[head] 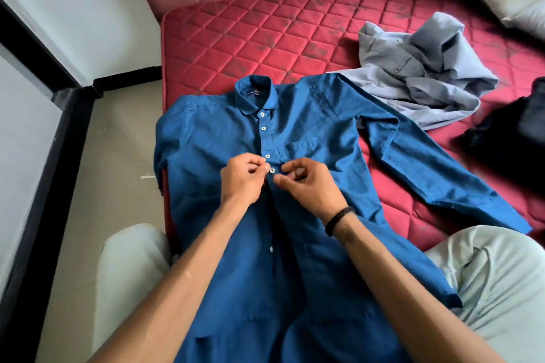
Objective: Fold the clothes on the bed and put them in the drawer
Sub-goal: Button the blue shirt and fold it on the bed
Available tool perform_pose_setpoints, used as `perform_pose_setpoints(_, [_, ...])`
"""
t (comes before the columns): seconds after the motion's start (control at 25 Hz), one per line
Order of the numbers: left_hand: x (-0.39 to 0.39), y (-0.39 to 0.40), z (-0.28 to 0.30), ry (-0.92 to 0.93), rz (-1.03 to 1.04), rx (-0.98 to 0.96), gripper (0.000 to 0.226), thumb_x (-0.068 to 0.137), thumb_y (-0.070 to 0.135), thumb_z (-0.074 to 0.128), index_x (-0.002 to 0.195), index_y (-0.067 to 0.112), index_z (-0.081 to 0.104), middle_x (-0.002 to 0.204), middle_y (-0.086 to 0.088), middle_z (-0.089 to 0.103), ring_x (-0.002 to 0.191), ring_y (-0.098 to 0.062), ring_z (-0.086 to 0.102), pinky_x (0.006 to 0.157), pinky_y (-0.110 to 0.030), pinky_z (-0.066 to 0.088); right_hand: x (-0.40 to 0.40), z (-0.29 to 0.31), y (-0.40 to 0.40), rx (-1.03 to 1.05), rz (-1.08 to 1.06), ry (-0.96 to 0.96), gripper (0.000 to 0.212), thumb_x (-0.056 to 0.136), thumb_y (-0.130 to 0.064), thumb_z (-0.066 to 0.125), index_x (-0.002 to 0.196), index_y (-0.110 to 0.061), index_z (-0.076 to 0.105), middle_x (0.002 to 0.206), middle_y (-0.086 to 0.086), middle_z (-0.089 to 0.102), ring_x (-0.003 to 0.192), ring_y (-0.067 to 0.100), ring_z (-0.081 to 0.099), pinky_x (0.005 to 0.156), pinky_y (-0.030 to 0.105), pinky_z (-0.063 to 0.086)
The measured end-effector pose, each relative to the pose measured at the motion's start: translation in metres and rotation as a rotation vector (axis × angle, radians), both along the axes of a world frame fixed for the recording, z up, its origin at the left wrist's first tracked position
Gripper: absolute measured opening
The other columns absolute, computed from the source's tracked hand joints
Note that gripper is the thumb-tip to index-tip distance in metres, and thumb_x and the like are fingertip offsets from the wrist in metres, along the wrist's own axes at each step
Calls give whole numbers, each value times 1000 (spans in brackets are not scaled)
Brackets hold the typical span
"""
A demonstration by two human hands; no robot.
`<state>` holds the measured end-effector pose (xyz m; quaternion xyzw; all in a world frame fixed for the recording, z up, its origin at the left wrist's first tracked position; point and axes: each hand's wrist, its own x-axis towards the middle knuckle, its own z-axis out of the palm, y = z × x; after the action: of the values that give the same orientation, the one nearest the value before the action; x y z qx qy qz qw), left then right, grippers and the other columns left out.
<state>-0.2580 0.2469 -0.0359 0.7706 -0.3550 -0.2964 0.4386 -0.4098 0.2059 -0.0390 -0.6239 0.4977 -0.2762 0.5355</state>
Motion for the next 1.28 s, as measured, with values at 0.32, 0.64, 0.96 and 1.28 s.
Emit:
perform_pose_setpoints(0.32, [-35,71,-1,-508,-248,3,9,91,19,68,89,21,76,80,3,73,79,-22,68,74,-40,54,-28,-37,64,-384,119,586,41,75,-49,80,104,-31,58,103,-9,55,97,19,60,75,43,55])
perform_pose_setpoints(0.64, [-39,61,-30,-511,-236,173,12,99,26,63,109,24,69,96,0,73,94,-28,66,72,-37,47,-26,-42,56,-438,52,543,9,94,-26,63,89,-19,65,87,0,59,80,28,62,65,42,51])
perform_pose_setpoints(0.96, [-42,65,-23,-501,-215,139,7,91,22,72,87,25,67,83,8,71,81,-17,67,74,-36,52,-39,-37,44,-174,79,279,10,97,-23,65,90,-16,64,77,-7,66,65,5,56,65,24,43])
perform_pose_setpoints(1.28, [-46,73,-6,2,-35,80,8,85,19,77,89,26,80,76,9,75,64,-5,72,71,-27,62,-34,-30,53,-106,42,66,10,88,-21,79,87,-21,69,81,-4,74,73,12,69,68,22,55])
